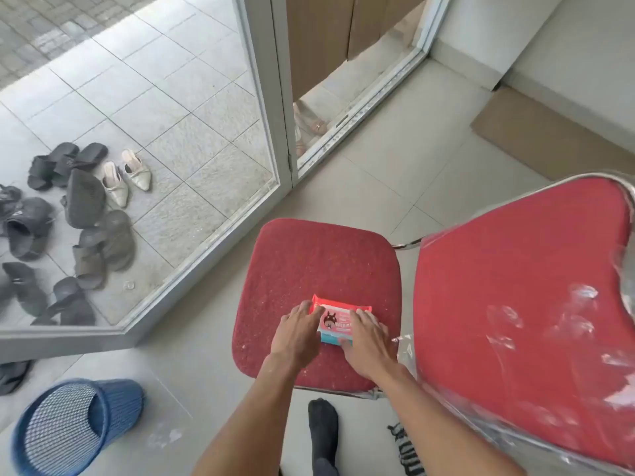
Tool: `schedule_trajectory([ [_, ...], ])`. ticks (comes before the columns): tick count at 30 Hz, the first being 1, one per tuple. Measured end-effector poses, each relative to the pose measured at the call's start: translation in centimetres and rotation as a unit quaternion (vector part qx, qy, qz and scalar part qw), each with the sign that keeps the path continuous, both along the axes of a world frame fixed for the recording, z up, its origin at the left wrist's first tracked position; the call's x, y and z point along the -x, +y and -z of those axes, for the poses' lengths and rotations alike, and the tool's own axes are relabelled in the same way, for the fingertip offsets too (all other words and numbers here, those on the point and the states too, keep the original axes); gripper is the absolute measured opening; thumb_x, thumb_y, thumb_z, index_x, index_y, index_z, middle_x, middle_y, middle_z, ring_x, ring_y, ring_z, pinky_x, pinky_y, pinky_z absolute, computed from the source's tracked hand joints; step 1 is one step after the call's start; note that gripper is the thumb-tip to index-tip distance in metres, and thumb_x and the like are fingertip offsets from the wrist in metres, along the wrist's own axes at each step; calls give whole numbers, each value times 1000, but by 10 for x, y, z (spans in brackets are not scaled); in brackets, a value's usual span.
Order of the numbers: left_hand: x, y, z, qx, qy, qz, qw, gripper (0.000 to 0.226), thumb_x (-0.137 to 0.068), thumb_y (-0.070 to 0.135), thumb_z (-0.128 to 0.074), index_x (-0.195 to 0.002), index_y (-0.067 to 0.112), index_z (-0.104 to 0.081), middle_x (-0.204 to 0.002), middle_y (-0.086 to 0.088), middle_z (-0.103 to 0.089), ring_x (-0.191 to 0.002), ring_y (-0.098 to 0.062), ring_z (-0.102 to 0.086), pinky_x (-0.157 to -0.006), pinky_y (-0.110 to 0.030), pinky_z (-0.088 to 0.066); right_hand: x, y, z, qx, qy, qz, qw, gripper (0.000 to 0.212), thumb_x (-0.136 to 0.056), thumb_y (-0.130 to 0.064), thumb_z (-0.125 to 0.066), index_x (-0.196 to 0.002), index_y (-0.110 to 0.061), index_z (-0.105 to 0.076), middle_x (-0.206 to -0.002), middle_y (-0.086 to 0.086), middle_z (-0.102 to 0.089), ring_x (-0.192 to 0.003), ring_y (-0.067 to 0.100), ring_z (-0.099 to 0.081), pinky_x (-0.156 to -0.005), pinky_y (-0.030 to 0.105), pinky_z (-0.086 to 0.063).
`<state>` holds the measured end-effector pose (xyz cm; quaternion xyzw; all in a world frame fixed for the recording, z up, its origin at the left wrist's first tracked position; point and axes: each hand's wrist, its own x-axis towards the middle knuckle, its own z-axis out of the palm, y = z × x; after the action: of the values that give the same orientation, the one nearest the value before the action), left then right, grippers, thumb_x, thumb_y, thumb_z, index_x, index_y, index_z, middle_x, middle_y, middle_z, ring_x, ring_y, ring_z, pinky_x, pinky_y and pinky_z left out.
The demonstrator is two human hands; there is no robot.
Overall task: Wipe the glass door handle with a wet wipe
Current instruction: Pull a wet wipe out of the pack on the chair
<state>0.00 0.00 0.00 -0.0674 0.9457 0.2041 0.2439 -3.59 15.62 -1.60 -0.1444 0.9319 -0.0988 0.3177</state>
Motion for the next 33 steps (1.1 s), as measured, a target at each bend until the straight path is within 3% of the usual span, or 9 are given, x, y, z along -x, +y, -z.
schedule_trajectory([
  [6,-7,21,36,-4,4,-8,1000,66,-90,7,-62,-147,23,-32,-159,-6,-26,-143,-26,-32,-112,-40,-36,-2,3,29,5,37,-31,999,67,-98,-31,-56,-155,-15,-23,-165,9,-14,-153,25,-11,-122,42,-15],
  [12,-8,26,49,-9,39,-60,997,69,-85,7,-70,-142,24,-36,-149,0,-34,-132,-22,-41,-102,-36,-48,-4,11,46,48,90,-56,993,67,-92,-27,-67,-149,-8,-38,-158,10,-35,-147,25,-32,-116,40,-31],
  [20,-4,30,54,4,29,-93,995,78,-86,8,-72,-149,25,-30,-148,1,-34,-128,-20,-44,-98,-35,-51,-4,23,56,109,120,-64,985,53,-100,-38,-49,-145,-10,-47,-152,8,-44,-143,23,-38,-112,40,-39],
  [24,-4,31,52,20,36,-100,994,89,-85,7,-72,-154,27,-20,-146,2,-37,-123,-19,-48,-92,-32,-54,-1,21,51,161,100,22,982,56,-102,-47,-29,-139,-14,-55,-143,4,-56,-134,21,-50,-109,40,-43],
  [27,-4,31,52,31,47,-94,994,109,-83,3,-71,-158,32,4,-139,2,-40,-111,-16,-52,-81,-28,-56,8,14,47,208,96,111,967,39,-102,-34,-47,-132,-13,-61,-127,7,-67,-115,25,-63,-95,39,-52],
  [30,-5,29,50,45,59,-92,993,116,-83,4,-68,-155,34,18,-126,3,-45,-90,-10,-45,-65,-21,-49,22,1,49,216,74,276,934,30,-97,-28,-59,-124,-16,-64,-111,9,-72,-101,29,-67,-85,42,-56],
  [32,-6,28,50,48,58,-92,993,115,-84,7,-68,-154,35,20,-123,3,-45,-87,-9,-40,-63,-21,-49,30,-6,50,218,88,347,908,11,-93,-26,-64,-104,-26,-62,-96,2,-71,-89,27,-68,-76,49,-57],
  [33,-6,27,50,48,56,-92,993,114,-85,9,-68,-154,36,19,-124,2,-45,-88,-10,-42,-65,-22,-52,34,-8,50,216,102,368,899,13,-90,-23,-67,-92,-28,-56,-86,-3,-69,-81,24,-67,-68,49,-57],
])
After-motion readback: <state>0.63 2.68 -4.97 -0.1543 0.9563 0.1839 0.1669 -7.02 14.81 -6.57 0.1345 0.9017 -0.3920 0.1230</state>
